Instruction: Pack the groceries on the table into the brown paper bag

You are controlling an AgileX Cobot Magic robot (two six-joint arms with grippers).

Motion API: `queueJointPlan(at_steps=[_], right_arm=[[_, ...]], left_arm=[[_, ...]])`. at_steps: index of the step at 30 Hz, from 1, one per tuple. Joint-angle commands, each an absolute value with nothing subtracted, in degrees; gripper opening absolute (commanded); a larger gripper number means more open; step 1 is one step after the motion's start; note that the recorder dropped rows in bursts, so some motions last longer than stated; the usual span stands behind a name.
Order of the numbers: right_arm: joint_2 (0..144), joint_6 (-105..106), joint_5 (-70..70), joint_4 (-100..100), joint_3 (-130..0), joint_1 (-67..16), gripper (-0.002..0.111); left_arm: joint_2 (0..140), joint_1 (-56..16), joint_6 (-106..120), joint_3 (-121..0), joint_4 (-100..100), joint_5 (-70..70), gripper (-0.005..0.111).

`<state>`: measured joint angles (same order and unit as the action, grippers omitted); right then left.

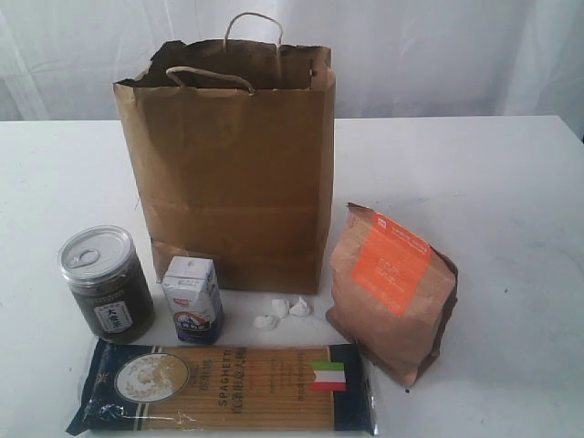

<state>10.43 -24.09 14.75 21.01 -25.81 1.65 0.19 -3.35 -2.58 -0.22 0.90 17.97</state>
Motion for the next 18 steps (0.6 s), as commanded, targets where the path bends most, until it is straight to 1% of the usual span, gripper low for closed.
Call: queueJointPlan(at_steps=[1,7,10,12,18], right_arm=[[4.06,-24.24,16.29,22.69,-23.88,2.0,0.0],[1.62,-24.86,15.97,22.19,-16.98,2.0,0.0],[1.72,-24.98,8.99,22.68,-14.64,2.0,0.0],[2.38,-24.98,7.26,22.68,-13.34,2.0,0.0],[4.97,-26.21,14.62,22.28,-8.76,2.0,0.0]], left_arm=[[0.0,-3.75,-2.63,0.0,0.72,19.34,0.0],[0.0,-3.75,-2.63,0.0,0.72,19.34,0.0],[0.0,-3.75,-2.63,0.0,0.72,19.34,0.0],[0.0,-3.75,-2.63,0.0,0.72,19.34,0.0],[0.0,-3.75,5.64,0.0,3.91,18.73,0.0]])
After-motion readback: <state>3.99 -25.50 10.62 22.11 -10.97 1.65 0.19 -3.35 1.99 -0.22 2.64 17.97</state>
